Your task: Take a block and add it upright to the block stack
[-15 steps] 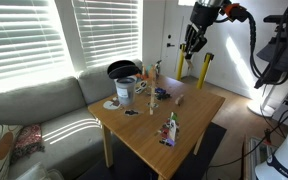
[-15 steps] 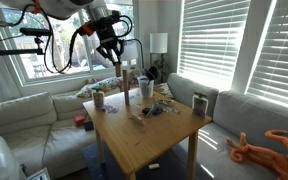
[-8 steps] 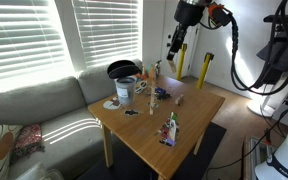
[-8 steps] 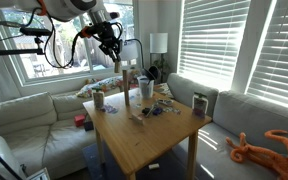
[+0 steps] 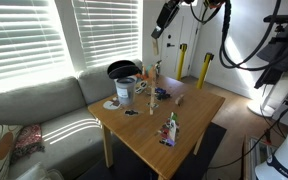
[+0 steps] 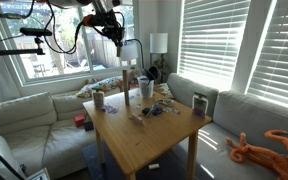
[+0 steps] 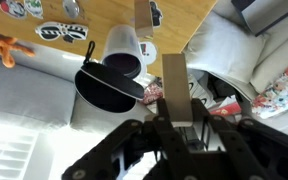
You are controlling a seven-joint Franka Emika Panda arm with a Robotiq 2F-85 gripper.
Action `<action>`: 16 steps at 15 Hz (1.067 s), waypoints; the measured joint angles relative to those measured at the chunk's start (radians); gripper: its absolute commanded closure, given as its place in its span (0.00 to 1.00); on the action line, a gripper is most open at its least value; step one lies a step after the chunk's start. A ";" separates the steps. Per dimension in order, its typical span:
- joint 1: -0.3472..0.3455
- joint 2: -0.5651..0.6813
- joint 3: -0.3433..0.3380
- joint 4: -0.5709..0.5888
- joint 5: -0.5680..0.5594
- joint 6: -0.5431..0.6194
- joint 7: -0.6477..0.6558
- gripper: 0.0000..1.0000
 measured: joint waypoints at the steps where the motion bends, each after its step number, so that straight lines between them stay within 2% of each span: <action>1: -0.001 -0.004 -0.004 0.000 0.001 0.007 -0.031 0.72; 2: -0.002 -0.006 -0.005 0.000 0.001 0.007 -0.047 0.72; 3: -0.002 -0.005 -0.006 0.000 0.001 0.007 -0.056 0.93; 8: -0.001 -0.010 -0.002 -0.014 -0.002 0.050 -0.072 0.93; 13: -0.001 -0.106 -0.007 -0.143 0.012 0.176 -0.086 0.93; 14: -0.001 -0.132 -0.010 -0.173 0.013 0.178 -0.086 0.72; 16: -0.002 -0.148 -0.011 -0.189 0.012 0.178 -0.086 0.72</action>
